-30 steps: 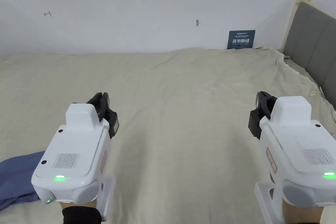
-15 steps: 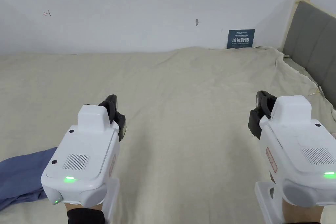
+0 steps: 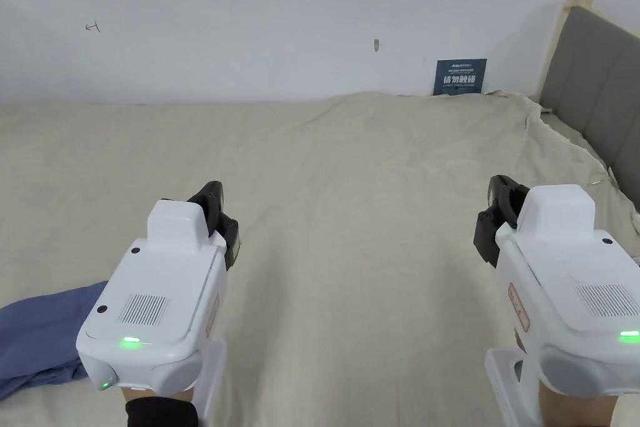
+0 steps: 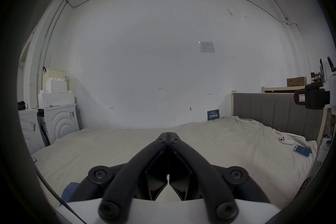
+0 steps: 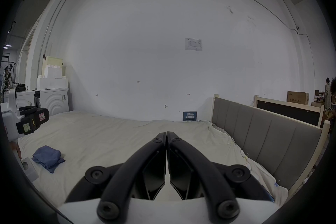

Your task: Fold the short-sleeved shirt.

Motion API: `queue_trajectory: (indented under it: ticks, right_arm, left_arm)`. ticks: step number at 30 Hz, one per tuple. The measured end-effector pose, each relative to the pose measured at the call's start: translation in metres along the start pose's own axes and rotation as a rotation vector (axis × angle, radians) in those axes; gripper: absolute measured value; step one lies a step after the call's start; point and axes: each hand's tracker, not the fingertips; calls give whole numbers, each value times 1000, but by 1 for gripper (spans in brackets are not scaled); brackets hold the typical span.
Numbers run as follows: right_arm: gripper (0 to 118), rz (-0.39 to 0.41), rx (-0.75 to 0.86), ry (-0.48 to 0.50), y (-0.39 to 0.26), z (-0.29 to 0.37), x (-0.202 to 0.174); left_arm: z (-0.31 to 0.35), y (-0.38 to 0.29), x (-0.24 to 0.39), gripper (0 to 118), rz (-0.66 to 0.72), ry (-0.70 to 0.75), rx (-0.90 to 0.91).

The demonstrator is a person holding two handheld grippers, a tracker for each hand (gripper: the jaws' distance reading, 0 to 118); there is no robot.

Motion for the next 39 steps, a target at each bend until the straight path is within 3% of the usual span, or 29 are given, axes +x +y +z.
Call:
queue_trajectory:
  ticks: [32, 33, 34, 35, 36, 37, 38, 39]
  right_arm:
    - [0, 7, 3, 6, 3, 2, -4]
    - [1, 8, 1, 6, 3, 2, -4]
    - [5, 9, -3, 3, 3, 2, -4]
    - [17, 9, -4, 1, 2, 2, -4]
    - [47, 10, -5, -1, 2, 3, -4]
    - [74, 10, -10, 3, 1, 2, -4]
    - [93, 8, -20, 5, 1, 2, -3]
    - [105, 4, -20, 4, 0, 2, -3]
  left_arm:
    - [2, -1, -7, 0, 14, 15, 3]
    - [2, -1, -7, 5, 16, 21, 4]
    - [2, -1, -8, 12, 18, 24, 5]
    - [2, -1, -8, 24, 21, 34, -1]
    - [1, -1, -8, 54, 24, 37, -2]
    - [1, -2, -8, 75, 27, 42, -5]
    - [1, -2, -9, 91, 35, 40, -7]
    - [1, -2, -10, 102, 45, 37, -6]
